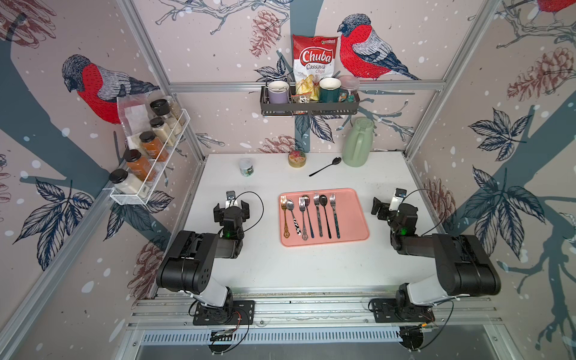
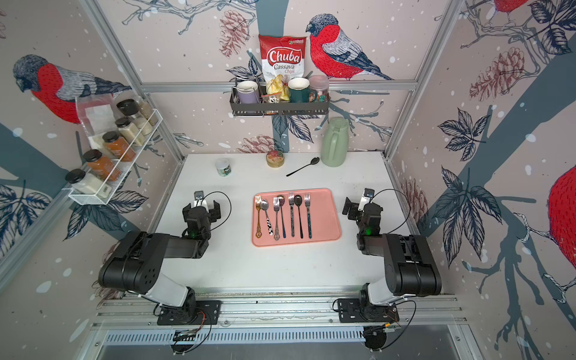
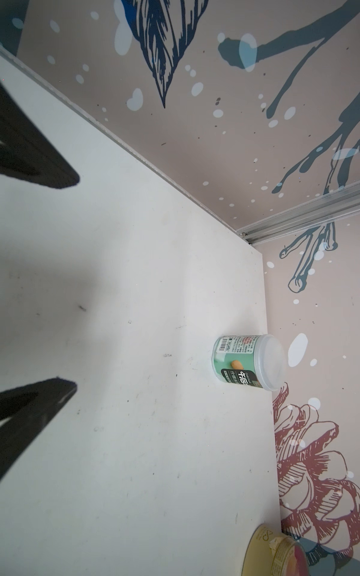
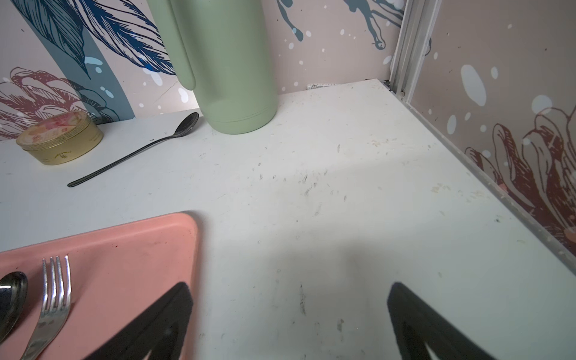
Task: Set the spoon and fork side by side
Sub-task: Reset both arms
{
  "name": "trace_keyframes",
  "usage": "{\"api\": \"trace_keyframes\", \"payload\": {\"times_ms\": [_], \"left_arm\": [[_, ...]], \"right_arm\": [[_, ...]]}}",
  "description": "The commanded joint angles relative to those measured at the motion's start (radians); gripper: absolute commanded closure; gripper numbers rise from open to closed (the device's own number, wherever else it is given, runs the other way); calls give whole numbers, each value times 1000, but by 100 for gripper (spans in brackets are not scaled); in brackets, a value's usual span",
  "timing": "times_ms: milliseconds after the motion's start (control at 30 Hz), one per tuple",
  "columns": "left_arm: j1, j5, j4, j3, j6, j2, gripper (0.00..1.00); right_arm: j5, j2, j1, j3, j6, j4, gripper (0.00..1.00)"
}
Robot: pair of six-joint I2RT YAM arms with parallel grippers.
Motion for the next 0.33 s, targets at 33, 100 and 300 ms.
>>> {"api": "trace_keyframes", "payload": {"times_ms": [33, 100, 300], "left_arm": [[2, 9, -9, 4, -12, -3, 4], [2, 9, -8, 5, -12, -3, 4], [2, 9, -8, 4, -12, -3, 4]], "right_arm": [[18, -1, 1, 5, -9, -9, 1], [28, 0, 5, 6, -10, -10, 1], [31, -1, 5, 7, -9, -15, 1]]}}
